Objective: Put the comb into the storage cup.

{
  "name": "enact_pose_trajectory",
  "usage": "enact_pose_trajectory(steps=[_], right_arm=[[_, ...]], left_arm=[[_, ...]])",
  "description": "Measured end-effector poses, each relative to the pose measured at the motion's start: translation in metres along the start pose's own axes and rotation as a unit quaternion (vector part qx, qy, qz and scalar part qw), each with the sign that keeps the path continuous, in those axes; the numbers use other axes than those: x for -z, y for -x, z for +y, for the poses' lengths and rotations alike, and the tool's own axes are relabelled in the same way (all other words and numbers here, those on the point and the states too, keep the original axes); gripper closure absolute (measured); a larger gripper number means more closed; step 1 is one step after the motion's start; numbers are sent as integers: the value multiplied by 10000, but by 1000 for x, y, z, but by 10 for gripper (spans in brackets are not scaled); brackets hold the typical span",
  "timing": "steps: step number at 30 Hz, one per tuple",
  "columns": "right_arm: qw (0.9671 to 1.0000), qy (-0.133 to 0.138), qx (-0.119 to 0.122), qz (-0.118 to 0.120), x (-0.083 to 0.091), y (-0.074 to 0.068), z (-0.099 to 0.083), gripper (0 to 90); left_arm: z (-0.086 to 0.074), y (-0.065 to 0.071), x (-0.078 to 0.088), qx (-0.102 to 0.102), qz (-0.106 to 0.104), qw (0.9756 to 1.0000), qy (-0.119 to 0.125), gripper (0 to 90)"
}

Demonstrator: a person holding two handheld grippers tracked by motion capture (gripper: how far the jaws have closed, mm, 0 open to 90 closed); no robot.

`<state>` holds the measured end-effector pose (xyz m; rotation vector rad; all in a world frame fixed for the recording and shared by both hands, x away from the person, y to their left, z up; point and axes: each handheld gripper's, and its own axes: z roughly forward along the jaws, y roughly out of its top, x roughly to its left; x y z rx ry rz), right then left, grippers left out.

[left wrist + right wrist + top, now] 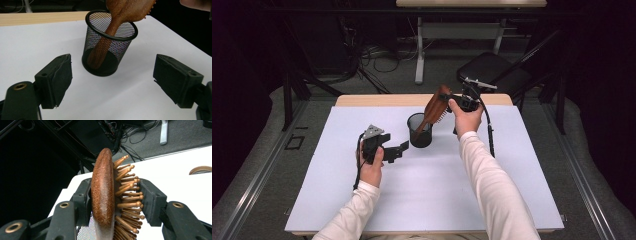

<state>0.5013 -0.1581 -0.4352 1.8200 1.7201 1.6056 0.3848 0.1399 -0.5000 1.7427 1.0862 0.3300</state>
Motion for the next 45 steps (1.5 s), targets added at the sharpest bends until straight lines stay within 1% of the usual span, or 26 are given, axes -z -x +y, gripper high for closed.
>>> enact_pose_trajectory(steps=[7,13,36,41,45], right_arm=[[10000,-8,-1,5,1,1,0,478],[10000,-5,57,-11,1,1,0,473],[10000,-28,63,-7,3,3,2,460],[10000,-64,35,11,2,3,2,422],[9999,-50,92,-27,2,3,2,397]], left_arm=[[0,0,0,5,3,10000,1,157],[0,0,0,-2,5,10000,0,157],[0,0,-1,-18,1,10000,-9,157],[0,0,-1,-12,1,10000,-20,157],[0,0,-1,-24,-6,10000,-36,157]])
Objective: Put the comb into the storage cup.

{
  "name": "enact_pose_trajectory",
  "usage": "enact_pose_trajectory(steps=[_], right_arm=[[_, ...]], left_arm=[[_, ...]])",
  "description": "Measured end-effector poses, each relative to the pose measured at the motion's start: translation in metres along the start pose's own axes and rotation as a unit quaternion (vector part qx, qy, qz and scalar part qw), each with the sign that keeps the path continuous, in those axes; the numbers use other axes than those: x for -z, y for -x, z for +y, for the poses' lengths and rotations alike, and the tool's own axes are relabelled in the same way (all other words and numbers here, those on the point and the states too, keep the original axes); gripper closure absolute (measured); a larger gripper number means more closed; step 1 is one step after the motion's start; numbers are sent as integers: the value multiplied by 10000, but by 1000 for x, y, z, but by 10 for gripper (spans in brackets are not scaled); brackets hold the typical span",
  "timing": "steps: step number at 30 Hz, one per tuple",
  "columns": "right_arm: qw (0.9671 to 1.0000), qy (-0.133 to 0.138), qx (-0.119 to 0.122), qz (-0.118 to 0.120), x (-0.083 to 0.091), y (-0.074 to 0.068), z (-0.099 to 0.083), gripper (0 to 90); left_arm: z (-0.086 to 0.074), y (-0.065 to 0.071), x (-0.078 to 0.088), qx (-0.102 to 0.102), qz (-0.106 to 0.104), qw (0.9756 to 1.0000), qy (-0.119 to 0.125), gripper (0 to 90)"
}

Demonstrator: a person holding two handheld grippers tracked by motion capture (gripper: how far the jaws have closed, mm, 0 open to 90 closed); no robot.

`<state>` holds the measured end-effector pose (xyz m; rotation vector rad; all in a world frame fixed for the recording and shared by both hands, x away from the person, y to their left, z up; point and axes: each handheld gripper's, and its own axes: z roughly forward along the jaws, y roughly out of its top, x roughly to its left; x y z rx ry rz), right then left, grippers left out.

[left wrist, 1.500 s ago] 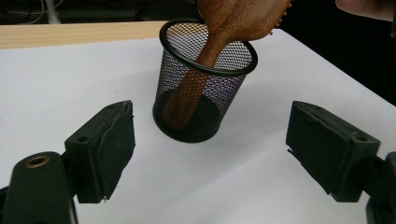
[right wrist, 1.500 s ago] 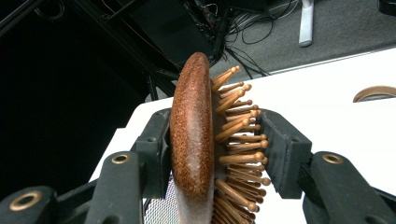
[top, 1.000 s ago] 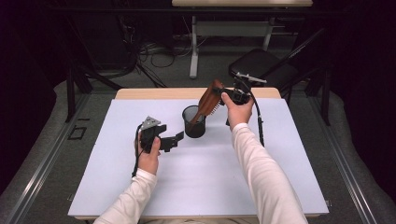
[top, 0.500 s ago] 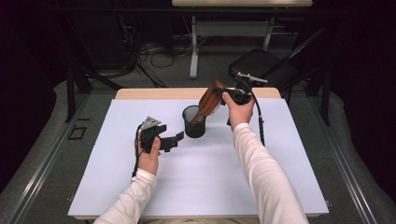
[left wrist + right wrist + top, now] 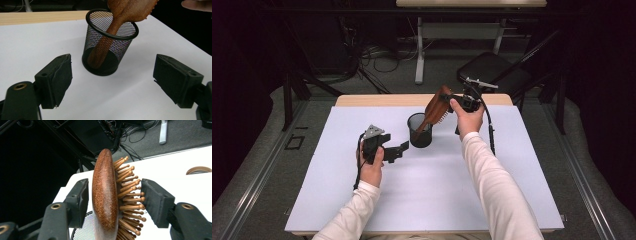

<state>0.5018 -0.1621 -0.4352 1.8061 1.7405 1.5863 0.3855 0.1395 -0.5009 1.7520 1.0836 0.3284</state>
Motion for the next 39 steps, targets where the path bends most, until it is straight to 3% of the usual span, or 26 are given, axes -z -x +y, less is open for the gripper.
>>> enact_pose_trajectory(steps=[27,39], right_arm=[[9989,177,394,-196,6,2,5,255],[9980,257,537,-230,14,1,9,231]], left_arm=[[0,-1,-3,65,-16,10000,29,157],[0,-3,-4,73,-30,10000,16,157]])
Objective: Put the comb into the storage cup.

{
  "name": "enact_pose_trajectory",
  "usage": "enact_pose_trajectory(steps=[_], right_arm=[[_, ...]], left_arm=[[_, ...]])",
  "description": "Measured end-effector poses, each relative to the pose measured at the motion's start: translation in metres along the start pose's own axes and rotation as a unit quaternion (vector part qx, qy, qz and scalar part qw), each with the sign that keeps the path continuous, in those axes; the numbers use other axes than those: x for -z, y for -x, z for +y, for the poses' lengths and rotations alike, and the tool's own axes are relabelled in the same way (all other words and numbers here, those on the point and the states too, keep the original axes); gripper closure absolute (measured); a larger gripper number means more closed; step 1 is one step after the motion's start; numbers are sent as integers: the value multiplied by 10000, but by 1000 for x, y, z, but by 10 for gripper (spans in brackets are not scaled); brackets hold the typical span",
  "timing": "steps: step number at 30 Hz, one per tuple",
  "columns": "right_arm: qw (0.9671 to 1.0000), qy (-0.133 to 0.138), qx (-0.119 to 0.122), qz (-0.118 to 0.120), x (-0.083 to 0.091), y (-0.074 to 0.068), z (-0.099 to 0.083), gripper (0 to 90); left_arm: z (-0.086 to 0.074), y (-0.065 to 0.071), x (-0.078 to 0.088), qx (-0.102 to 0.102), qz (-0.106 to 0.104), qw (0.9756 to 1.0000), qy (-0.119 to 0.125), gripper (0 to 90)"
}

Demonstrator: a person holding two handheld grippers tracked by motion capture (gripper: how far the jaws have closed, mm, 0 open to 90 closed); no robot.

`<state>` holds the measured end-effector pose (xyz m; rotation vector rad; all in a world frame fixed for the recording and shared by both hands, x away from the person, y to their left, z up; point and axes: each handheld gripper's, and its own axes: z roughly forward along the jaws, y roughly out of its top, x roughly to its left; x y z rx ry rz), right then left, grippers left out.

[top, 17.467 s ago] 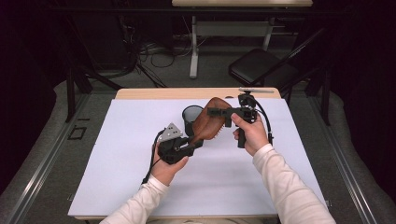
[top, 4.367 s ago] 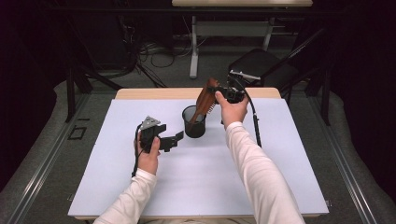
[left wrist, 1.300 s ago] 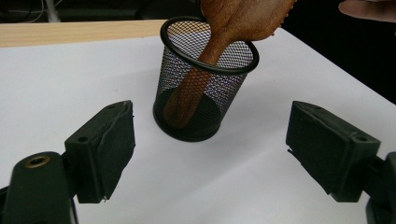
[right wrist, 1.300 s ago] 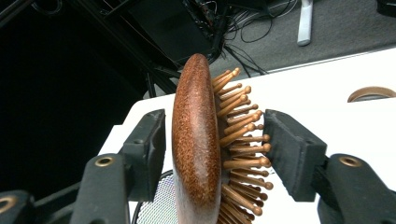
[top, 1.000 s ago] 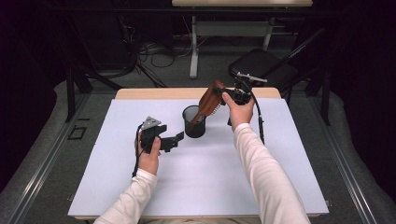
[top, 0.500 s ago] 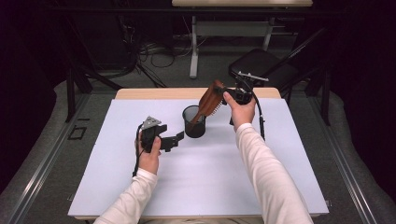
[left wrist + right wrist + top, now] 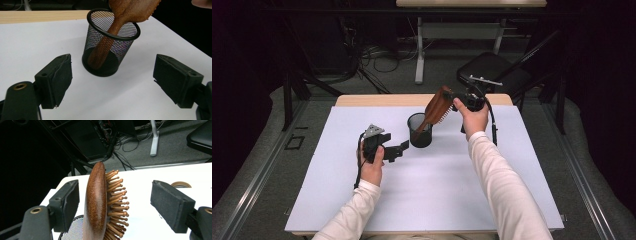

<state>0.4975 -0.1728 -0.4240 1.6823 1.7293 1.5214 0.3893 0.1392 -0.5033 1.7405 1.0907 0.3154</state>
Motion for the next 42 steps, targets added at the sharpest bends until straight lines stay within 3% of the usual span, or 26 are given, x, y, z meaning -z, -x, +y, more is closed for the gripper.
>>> enact_pose_trajectory(steps=[25,42], right_arm=[[9998,26,153,115,12,-8,5,232],[9991,-21,388,151,23,-14,7,232]], left_arm=[[-1,1,1,-145,-97,9998,-53,157],[0,2,5,-237,-161,9996,-26,157]])
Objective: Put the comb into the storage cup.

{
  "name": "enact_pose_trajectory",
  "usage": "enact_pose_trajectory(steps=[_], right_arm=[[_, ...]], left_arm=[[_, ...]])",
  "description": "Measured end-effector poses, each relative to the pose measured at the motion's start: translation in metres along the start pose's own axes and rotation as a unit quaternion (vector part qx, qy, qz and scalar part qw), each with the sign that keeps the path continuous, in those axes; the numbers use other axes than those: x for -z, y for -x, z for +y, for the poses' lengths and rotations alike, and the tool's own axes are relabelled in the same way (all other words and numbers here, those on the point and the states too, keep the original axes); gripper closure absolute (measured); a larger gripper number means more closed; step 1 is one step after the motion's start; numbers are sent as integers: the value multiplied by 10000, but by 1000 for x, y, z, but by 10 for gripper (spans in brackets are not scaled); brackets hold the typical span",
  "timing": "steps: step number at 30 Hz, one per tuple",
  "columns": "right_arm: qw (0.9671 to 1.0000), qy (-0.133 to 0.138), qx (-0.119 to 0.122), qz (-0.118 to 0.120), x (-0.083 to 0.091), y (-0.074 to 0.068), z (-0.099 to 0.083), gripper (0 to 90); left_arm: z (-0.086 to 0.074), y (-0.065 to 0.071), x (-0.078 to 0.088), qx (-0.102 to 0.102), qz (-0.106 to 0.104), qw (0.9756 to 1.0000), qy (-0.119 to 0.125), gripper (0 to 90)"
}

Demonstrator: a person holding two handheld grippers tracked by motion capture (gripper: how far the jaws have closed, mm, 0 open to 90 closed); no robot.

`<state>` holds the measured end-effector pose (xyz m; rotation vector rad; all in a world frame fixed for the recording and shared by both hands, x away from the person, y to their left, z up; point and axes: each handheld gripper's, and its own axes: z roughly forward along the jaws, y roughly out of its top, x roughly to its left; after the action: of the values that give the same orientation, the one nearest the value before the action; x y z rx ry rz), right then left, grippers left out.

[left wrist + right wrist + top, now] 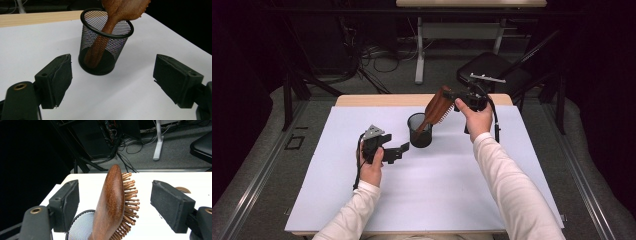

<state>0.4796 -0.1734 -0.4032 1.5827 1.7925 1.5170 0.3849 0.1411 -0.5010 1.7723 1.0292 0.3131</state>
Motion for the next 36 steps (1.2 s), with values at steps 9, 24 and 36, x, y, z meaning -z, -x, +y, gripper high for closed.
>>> enact_pose_trajectory(steps=[9,24,36], right_arm=[[9998,-156,107,27,15,7,5,234],[9994,-338,121,9,33,24,9,237],[9966,-511,584,-263,46,37,3,225]], left_arm=[[0,0,2,-13,-5,10000,-12,157],[1,-1,5,-18,-12,10000,23,157],[2,-2,6,-17,17,10000,31,157]])
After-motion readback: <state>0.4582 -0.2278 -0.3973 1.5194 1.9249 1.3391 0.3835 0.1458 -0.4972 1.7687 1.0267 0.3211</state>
